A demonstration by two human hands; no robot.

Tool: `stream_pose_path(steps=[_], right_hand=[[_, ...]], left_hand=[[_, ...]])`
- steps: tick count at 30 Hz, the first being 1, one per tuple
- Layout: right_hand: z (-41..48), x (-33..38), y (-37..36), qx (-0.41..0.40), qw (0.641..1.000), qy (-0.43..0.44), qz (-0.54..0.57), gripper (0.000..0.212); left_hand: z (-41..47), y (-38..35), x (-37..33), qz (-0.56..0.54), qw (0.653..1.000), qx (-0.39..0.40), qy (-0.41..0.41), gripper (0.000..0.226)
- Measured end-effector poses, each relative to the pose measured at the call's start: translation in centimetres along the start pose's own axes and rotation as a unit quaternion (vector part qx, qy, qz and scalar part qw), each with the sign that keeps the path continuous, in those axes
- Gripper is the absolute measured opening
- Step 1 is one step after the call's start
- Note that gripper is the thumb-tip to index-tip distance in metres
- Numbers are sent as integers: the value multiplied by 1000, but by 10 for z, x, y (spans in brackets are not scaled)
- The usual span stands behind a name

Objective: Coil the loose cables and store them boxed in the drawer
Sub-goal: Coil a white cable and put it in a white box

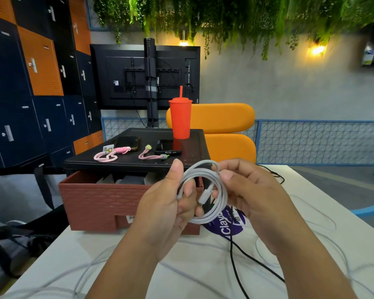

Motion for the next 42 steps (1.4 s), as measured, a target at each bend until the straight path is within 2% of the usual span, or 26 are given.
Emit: stream_pose_path(steps=[2, 6, 13, 18, 21, 23, 27, 30, 35, 37, 39, 42], right_hand=[[0, -1, -1, 1, 999, 22, -31, 24], [1, 0, -6, -21, 999, 33, -30, 24], [2, -6, -19, -41, 997, 5, -61, 23], [3, -9, -19, -40, 996, -35, -76, 25], [3, -11, -19, -55, 988, -54, -134, 27], [3, -11, -17, -73, 977, -52, -192, 23], [0, -7, -14, -84, 960, -36, -266, 17], [-3, -2, -13, -60, 965, -43, -251, 23], [-11, 6, -19, 43, 980, -61, -186, 24], [-11, 9, -17, 49, 982, -43, -178, 22], [-9, 11, -12, 26, 987, -16, -155, 20], [-5, 11, -5, -23, 990, 27, -139, 22]], left_hand=[[1, 1, 0, 42, 999, -13, -14, 46], [4, 3, 1, 117, 991, -27, -58, 48], [8, 6, 4, 68, 992, -51, -97, 60], [4, 1, 0, 82, 985, -78, -133, 46], [1, -2, 0, 140, 972, -74, -173, 55], [0, -3, 0, 163, 965, -75, -190, 51], [1, -2, -1, 167, 962, -84, -199, 53], [0, 2, -3, 165, 957, -102, -218, 46], [-2, 13, -10, 187, 939, -136, -254, 49], [-2, 15, -12, 175, 943, -149, -242, 50], [0, 16, -12, 119, 963, -155, -187, 49], [5, 10, -8, -85, 991, -80, -66, 46]])
Point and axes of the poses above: each hand's wrist, its own z-axis towards the middle knuckle, its own y-axis out of the back of the hand, x = y × z, the point moved 3 cm from there along z, towards the middle knuckle, and after that the axes turned 5 degrees about -y, right-handed, at the moved point
